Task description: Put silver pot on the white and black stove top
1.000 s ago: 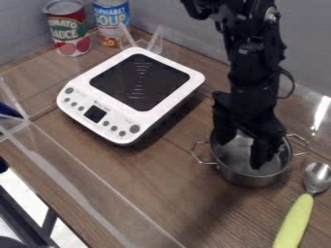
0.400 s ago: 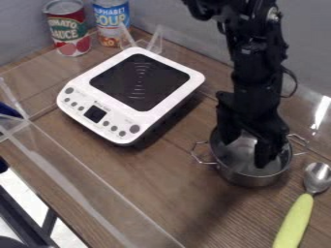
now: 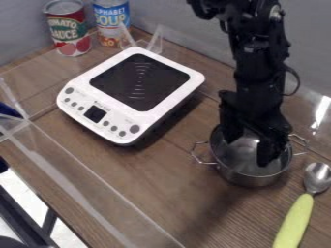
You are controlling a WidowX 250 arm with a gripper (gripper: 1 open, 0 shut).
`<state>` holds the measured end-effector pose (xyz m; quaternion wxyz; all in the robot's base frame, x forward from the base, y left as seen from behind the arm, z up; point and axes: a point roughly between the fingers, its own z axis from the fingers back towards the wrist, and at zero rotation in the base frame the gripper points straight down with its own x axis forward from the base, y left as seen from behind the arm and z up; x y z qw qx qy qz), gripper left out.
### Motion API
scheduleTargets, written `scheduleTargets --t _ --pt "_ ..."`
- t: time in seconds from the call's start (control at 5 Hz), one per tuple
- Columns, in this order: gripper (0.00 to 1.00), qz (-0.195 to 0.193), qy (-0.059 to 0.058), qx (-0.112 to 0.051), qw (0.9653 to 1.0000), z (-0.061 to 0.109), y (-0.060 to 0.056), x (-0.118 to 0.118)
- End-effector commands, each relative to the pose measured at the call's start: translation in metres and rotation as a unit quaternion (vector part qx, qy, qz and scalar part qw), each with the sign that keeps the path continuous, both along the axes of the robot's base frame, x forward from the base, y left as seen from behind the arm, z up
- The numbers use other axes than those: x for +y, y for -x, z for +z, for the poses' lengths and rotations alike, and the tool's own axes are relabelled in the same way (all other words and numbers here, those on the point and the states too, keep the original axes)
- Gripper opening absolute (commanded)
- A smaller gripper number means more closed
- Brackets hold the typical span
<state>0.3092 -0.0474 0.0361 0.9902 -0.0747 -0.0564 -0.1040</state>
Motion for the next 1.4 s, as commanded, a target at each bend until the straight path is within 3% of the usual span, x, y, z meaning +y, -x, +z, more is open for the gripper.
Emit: scheduleTargets --t 0.0,1.2 --pt "1.0 0.0 0.007 -0.022 0.9997 0.0138 -0.0103 -0.0029" --pt "1.0 -0.001 0.009 -0.009 0.9999 0.0147 -0.0195 -0.0075"
